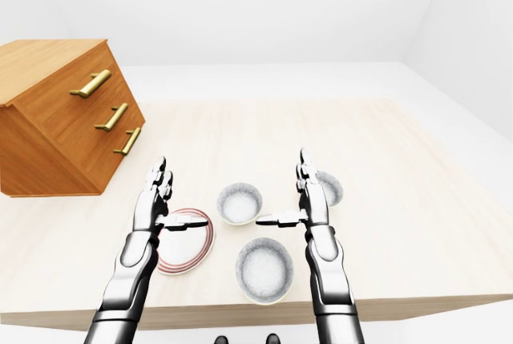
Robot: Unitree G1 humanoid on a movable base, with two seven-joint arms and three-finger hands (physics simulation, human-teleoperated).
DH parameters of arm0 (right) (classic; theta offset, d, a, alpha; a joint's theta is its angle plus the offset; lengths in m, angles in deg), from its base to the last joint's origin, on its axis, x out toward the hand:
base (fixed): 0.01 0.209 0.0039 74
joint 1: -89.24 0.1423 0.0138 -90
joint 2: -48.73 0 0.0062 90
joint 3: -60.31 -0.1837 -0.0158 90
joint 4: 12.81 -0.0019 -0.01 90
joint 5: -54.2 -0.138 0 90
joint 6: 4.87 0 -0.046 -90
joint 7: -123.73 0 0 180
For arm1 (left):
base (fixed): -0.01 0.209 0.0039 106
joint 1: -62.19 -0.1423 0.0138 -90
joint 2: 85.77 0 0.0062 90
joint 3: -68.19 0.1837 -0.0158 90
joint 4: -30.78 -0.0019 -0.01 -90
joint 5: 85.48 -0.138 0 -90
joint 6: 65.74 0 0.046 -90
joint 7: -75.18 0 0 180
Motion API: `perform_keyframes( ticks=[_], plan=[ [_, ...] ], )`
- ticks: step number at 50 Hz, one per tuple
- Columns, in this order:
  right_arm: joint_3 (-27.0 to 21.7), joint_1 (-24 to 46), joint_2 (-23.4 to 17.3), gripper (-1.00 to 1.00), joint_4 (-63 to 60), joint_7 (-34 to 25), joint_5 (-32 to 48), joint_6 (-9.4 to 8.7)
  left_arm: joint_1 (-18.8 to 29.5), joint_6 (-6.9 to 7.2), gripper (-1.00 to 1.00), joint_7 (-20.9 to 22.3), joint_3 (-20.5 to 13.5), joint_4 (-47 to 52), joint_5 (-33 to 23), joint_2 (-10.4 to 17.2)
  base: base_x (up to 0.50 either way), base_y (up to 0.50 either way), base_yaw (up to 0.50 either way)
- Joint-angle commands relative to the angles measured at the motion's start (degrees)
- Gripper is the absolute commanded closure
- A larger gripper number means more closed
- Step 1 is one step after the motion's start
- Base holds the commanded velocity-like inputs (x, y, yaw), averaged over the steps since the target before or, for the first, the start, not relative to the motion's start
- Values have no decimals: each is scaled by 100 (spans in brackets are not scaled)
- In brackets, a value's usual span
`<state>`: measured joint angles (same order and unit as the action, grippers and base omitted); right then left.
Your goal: Stack the bowl at the front on the bowl in the middle.
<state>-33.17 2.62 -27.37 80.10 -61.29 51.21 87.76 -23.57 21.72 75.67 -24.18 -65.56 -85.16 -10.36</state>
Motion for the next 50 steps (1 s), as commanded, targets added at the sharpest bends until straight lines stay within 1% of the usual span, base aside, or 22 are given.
perform_keyframes(
  ticks=[1,2,4,5,8,11,14,16,17,19,21,25,29,31,33,34,35,39,41,45,48,50],
  plan=[
    [-7,-11,5,-100,-16,16,2,125,5,-5,-100,-4,-13,-25,8,6,0,0,0],
    [3,-11,-5,-100,-7,13,38,192,10,-20,-100,-9,-15,-46,6,7,0,0,0],
    [-1,-17,-16,-100,-54,13,55,186,-9,38,-100,-16,-10,32,2,6,0,0,0],
    [0,-11,-37,-100,-46,26,130,237,2,14,-100,-15,-18,-2,7,8,0,0,0],
    [-77,28,-77,-100,-111,27,133,194,31,-29,-100,-17,-34,-76,17,17,0,0,0],
    [-162,57,-215,-100,-180,82,449,237,2,39,-100,-22,-27,25,13,14,0,0,0],
    [-229,74,-326,-100,-176,141,866,237,16,20,-100,-26,-34,-7,16,17,0,0,0],
    [-293,66,-503,-100,-225,261,1534,237,37,-41,-100,-25,-45,-88,18,24,0,0,0],
    [-367,28,-610,-100,-430,295,1888,237,34,-14,-100,-30,-46,-59,21,24,0,0,0],
    [-495,24,-605,-100,-602,117,1916,237,36,2,-100,-35,-50,-51,27,25,0,0,0],
    [-574,13,-681,-100,-733,143,2297,237,25,55,-100,-46,-49,-3,36,20,0,0,0],
    [-781,-88,-827,-100,-1233,40,3089,237,29,25,-100,-52,-51,-45,40,21,0,0,0],
    [-1027,-212,-1295,-100,-1239,693,5380,237,11,20,-100,-61,-49,-27,29,22,0,0,0],
    [-1096,-234,-1356,-100,-1135,885,6060,237,12,33,-100,-64,-48,-22,33,19,0,0,0],
    [-1128,-240,-1322,-100,-1152,960,6351,237,8,47,-100,-64,-50,-12,42,18,0,0,0],
    [-1129,-231,-1322,-100,-1172,1009,6494,237,6,61,-100,-64,-51,3,46,19,0,0,0],
    [-1116,-217,-1373,-100,-1257,1181,6924,237,33,48,-100,-56,-68,-54,70,24,0,0,0],
    [-1102,-193,-1465,-100,-1320,1478,7701,237,12,129,-100,-48,-69,25,105,24,0,0,0],
    [-1056,-173,-1463,-100,-1227,1583,7869,237,13,108,-100,-49,-68,8,101,25,0,0,0],
    [-601,-106,-1311,-100,-790,2071,8572,237,25,97,-100,-54,-72,-12,93,29,0,0,0],
    [-358,-55,-1255,-100,-596,2220,8798,237,17,137,-100,-54,-64,34,93,26,0,0,0],
    [-285,-49,-1266,-100,-476,2322,8872,237,32,109,-100,-51,-69,-15,97,27,0,0,0]
  ],
)
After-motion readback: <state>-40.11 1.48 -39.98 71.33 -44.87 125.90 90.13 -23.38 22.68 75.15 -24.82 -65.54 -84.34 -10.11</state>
